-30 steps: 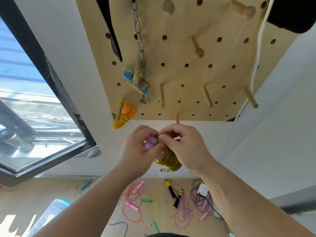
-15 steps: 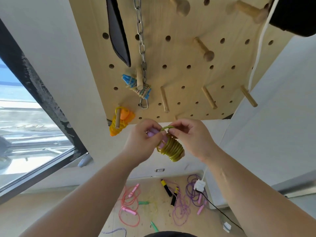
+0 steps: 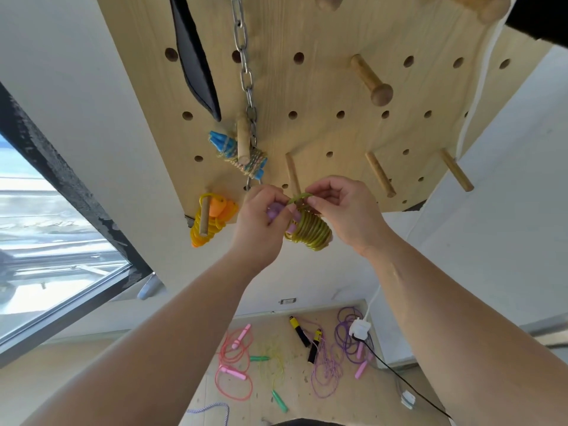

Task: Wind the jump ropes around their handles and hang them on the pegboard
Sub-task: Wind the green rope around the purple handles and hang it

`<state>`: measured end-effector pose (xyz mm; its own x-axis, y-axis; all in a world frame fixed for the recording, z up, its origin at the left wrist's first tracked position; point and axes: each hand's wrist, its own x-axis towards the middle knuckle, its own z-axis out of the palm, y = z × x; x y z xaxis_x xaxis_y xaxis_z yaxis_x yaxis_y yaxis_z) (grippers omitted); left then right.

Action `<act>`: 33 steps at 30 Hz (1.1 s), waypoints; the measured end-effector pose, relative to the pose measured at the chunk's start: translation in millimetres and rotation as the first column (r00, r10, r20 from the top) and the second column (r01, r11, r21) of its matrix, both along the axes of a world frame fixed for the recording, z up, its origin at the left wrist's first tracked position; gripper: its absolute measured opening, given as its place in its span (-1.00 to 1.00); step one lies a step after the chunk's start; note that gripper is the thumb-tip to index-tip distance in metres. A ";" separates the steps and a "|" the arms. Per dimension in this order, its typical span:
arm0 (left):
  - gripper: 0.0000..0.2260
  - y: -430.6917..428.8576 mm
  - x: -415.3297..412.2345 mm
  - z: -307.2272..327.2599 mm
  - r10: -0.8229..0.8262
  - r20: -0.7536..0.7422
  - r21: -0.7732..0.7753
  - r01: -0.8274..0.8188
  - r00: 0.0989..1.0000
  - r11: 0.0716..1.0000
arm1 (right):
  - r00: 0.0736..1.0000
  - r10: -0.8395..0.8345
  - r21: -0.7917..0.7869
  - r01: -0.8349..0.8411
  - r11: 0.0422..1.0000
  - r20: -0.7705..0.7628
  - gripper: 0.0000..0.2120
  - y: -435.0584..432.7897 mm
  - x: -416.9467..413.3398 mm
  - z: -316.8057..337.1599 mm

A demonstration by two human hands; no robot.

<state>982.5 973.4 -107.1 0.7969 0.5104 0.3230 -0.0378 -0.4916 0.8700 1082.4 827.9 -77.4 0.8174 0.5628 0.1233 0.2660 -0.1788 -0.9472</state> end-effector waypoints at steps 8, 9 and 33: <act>-0.91 9.3 16.0 -0.4 0.060 -0.083 -0.001 -0.060 0.995 0.998 | 0.999 -0.027 0.000 0.027 1.000 0.026 -0.84 26.5 23.4 -2.8; -0.92 6.7 18.7 -1.8 0.101 -0.087 0.006 -0.101 0.991 0.995 | 0.999 -0.042 0.003 0.041 0.999 0.014 -0.84 30.9 26.5 -2.5; -0.59 -20.2 31.2 -7.7 0.286 -0.104 -0.085 -0.295 0.953 0.952 | 0.951 -0.283 -0.221 0.306 0.926 0.127 -0.91 71.6 53.4 20.3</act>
<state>1013.7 953.2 -114.8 0.6329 0.7496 0.1936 0.1737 -0.3812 0.9080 1135.8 899.5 -57.1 0.9421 0.3205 0.0991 0.2508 -0.4767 -0.8425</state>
